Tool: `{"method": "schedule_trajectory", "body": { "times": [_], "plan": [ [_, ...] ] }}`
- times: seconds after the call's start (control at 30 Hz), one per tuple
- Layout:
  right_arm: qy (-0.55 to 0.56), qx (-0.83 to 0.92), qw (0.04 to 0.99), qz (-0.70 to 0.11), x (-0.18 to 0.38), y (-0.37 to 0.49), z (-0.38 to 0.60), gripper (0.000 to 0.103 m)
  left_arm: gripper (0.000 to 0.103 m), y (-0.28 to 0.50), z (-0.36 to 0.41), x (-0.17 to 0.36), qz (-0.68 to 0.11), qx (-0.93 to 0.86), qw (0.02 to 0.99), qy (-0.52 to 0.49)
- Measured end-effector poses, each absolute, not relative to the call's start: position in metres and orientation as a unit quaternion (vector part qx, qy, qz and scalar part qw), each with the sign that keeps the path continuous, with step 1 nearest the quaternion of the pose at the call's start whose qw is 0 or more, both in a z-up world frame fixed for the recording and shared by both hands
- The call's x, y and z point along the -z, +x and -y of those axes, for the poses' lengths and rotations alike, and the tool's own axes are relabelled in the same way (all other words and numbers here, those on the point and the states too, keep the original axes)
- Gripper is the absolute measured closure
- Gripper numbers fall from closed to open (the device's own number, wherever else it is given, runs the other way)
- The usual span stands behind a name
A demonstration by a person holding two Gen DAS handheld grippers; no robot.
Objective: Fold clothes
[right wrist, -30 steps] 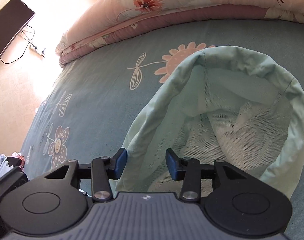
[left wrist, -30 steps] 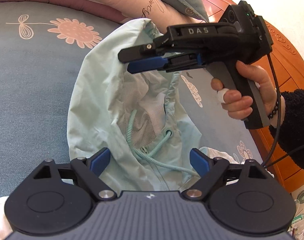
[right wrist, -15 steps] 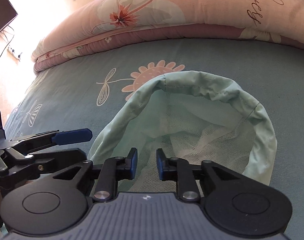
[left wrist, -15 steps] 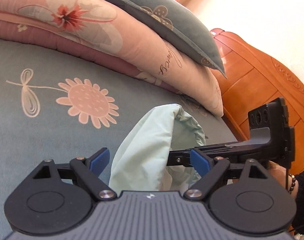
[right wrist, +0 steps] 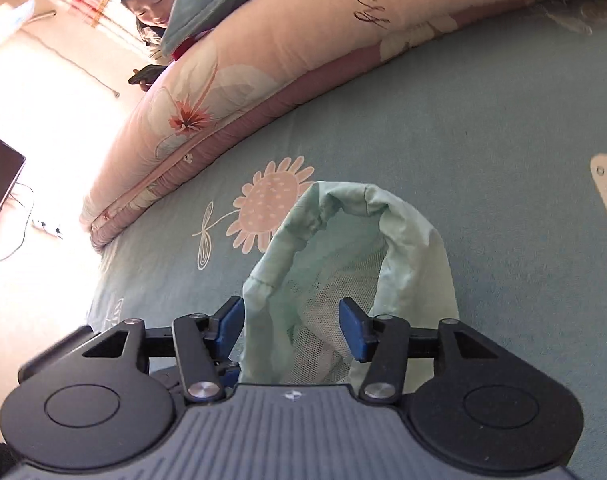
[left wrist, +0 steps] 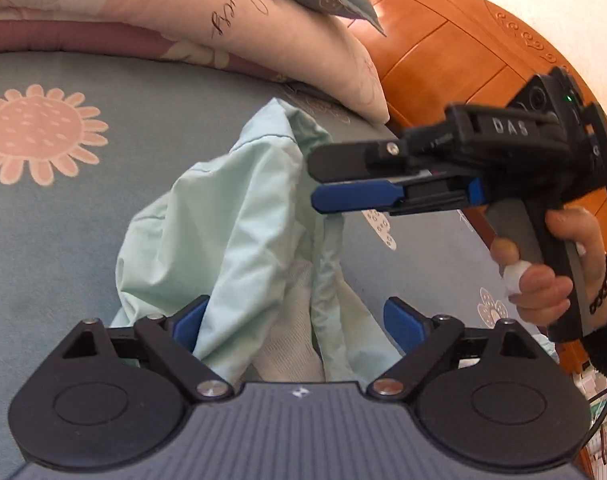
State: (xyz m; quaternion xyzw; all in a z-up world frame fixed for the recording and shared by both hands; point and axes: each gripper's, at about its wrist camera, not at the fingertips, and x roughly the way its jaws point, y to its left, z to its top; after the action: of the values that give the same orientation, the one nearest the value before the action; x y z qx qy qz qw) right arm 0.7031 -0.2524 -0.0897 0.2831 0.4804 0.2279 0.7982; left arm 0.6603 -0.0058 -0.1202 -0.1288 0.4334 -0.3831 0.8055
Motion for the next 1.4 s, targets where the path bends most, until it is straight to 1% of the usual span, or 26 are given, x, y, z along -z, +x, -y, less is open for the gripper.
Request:
{"method": "schedule_trajectory", "body": {
  "times": [0.1, 0.13, 0.17, 0.2, 0.23, 0.37, 0.4, 0.53, 0.6, 0.63, 0.67, 0.7, 0.73, 0.77, 0.87, 0.97, 1.03, 1.1, 1.13, 1.17, 1.27, 1.3, 1.33, 1.37, 1.4],
  "plan": [
    [0.265, -0.235, 0.795, -0.493, 0.105, 0.704, 0.238, 0.046, 0.011, 0.648, 0.014, 0.121, -0.429, 0.383, 0.810, -0.111],
    [0.255, -0.240, 0.798, -0.491, 0.108, 0.702, 0.232, 0.049, 0.011, 0.645, 0.013, 0.118, -0.429, 0.385, 0.810, -0.104],
    [0.244, -0.241, 0.802, -0.490, 0.109, 0.701, 0.228, 0.055, 0.011, 0.643, 0.012, 0.114, -0.429, 0.388, 0.810, -0.096],
    [0.234, -0.239, 0.802, -0.495, 0.111, 0.700, 0.225, 0.073, 0.011, 0.641, 0.008, 0.110, -0.426, 0.391, 0.810, -0.095],
    [0.225, -0.237, 0.802, -0.500, 0.114, 0.698, 0.223, 0.083, 0.011, 0.641, 0.001, 0.104, -0.421, 0.395, 0.810, -0.101],
    [0.233, -0.222, 0.800, -0.506, 0.122, 0.689, 0.233, 0.083, 0.011, 0.647, -0.039, 0.084, -0.384, 0.359, 0.841, -0.127],
    [0.240, -0.219, 0.801, -0.504, 0.122, 0.686, 0.237, 0.081, 0.011, 0.652, -0.047, 0.084, -0.383, 0.344, 0.847, -0.131],
    [0.256, -0.214, 0.807, -0.487, 0.113, 0.675, 0.247, 0.074, 0.011, 0.680, -0.051, 0.099, -0.407, 0.318, 0.846, -0.132],
    [0.254, -0.211, 0.810, -0.484, 0.108, 0.671, 0.247, 0.073, 0.015, 0.692, -0.041, 0.111, -0.426, 0.317, 0.839, -0.119],
    [0.250, -0.209, 0.812, -0.484, 0.107, 0.669, 0.247, 0.072, 0.020, 0.698, -0.035, 0.116, -0.437, 0.326, 0.830, -0.116],
    [0.247, -0.208, 0.814, -0.484, 0.105, 0.667, 0.246, 0.072, 0.040, 0.705, -0.030, 0.122, -0.448, 0.339, 0.820, -0.113],
    [0.244, -0.206, 0.815, -0.483, 0.103, 0.665, 0.246, 0.072, 0.065, 0.710, -0.025, 0.127, -0.460, 0.333, 0.816, -0.107],
    [0.238, -0.206, 0.817, -0.483, 0.101, 0.663, 0.246, 0.072, 0.075, 0.715, -0.022, 0.131, -0.471, 0.316, 0.817, -0.100],
    [0.236, -0.206, 0.818, -0.482, 0.100, 0.661, 0.247, 0.072, 0.090, 0.720, -0.022, 0.133, -0.475, 0.294, 0.824, -0.101],
    [0.229, -0.207, 0.824, -0.475, 0.093, 0.658, 0.249, 0.072, 0.096, 0.727, -0.038, 0.121, -0.453, 0.239, 0.850, -0.120],
    [0.216, -0.207, 0.832, -0.467, 0.088, 0.656, 0.249, 0.070, 0.096, 0.735, -0.059, 0.105, -0.427, 0.195, 0.873, -0.133],
    [0.198, -0.202, 0.841, -0.461, 0.087, 0.656, 0.248, 0.068, 0.096, 0.743, -0.069, 0.105, -0.426, 0.176, 0.877, -0.135],
    [0.179, -0.193, 0.848, -0.459, 0.086, 0.657, 0.247, 0.065, 0.095, 0.751, -0.078, 0.115, -0.445, 0.160, 0.869, -0.148],
    [0.173, -0.190, 0.850, -0.459, 0.086, 0.657, 0.246, 0.065, 0.092, 0.753, -0.083, 0.121, -0.453, 0.151, 0.865, -0.154],
    [0.165, -0.192, 0.853, -0.456, 0.085, 0.656, 0.244, 0.065, 0.086, 0.753, -0.087, 0.123, -0.457, 0.146, 0.862, -0.164],
    [0.138, -0.205, 0.862, -0.443, 0.080, 0.651, 0.237, 0.065, 0.084, 0.740, -0.105, 0.115, -0.423, 0.139, 0.870, -0.211],
    [0.134, -0.215, 0.861, -0.442, 0.079, 0.649, 0.234, 0.063, 0.080, 0.735, -0.107, 0.112, -0.414, 0.141, 0.873, -0.214],
    [0.129, -0.224, 0.860, -0.440, 0.078, 0.647, 0.231, 0.061, 0.078, 0.730, -0.109, 0.106, -0.407, 0.145, 0.876, -0.216],
    [0.130, -0.236, 0.857, -0.439, 0.078, 0.646, 0.227, 0.060, 0.073, 0.726, -0.111, 0.102, -0.401, 0.149, 0.877, -0.217],
    [0.132, -0.254, 0.851, -0.440, 0.079, 0.645, 0.221, 0.057, 0.063, 0.722, -0.112, 0.099, -0.400, 0.153, 0.877, -0.218]
  ]
}}
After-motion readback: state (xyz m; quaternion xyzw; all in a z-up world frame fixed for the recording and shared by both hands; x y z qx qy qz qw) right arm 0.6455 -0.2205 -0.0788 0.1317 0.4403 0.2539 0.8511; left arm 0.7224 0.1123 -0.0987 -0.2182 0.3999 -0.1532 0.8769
